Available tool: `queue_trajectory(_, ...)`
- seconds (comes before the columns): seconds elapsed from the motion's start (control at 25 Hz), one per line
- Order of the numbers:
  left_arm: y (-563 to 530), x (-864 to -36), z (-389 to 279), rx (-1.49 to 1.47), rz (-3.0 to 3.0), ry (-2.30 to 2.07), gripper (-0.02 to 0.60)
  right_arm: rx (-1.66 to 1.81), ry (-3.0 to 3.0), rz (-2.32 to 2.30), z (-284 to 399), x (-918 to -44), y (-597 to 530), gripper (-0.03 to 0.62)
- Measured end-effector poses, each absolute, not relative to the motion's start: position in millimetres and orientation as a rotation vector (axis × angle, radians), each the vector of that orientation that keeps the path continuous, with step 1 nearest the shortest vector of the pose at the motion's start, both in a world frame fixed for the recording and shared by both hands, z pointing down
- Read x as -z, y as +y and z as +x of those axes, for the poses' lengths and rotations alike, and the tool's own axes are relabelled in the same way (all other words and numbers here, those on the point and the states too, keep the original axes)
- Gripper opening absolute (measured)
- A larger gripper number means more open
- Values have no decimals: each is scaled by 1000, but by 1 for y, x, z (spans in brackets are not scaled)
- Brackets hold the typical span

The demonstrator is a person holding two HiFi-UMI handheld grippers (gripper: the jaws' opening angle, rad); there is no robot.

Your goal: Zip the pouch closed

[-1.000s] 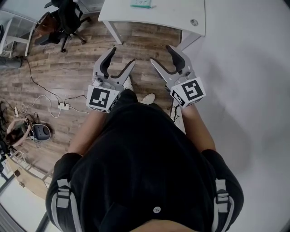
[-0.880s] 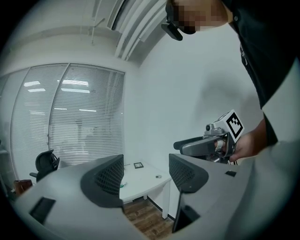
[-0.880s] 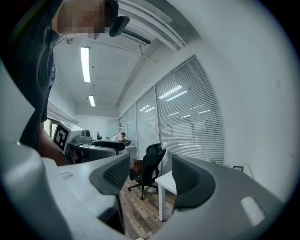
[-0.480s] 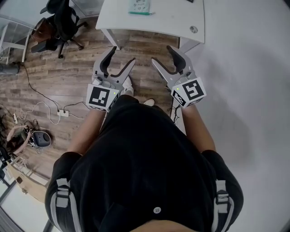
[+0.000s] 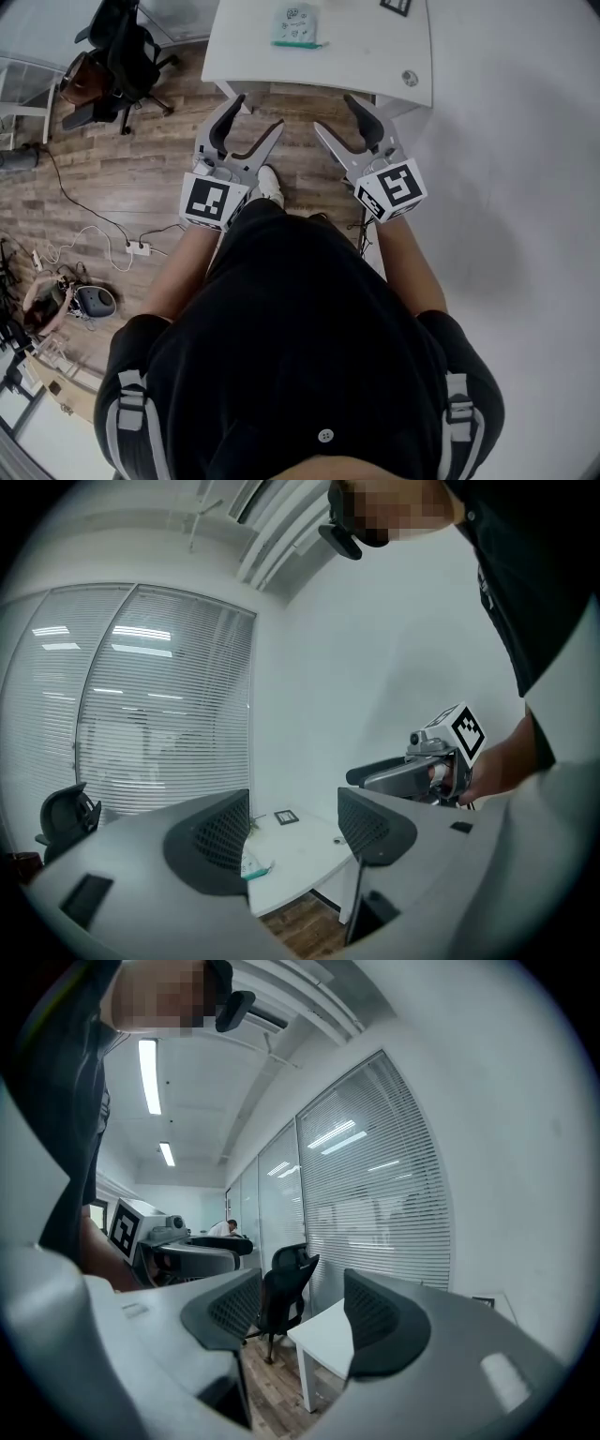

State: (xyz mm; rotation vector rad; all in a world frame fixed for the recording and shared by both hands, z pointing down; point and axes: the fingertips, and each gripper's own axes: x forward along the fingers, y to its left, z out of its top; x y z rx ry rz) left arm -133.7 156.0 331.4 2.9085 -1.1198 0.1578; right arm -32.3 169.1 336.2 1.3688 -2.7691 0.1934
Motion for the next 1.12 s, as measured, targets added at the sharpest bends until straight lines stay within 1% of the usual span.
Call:
queue_trajectory(0.64, 51, -336, -184, -108, 2914, -1008, 298, -220, -2675, 1411, -91, -340, 77, 273)
queue_trajectory(0.84, 29, -344, -188, -99, 2888, -1014, 298, -233, -2659, 1404, -93, -351, 58, 268)
queue_trajectory(1.12, 0, -358, -174, -146, 2866, -1048, 298, -250, -2687, 1381, -78, -359, 23, 268)
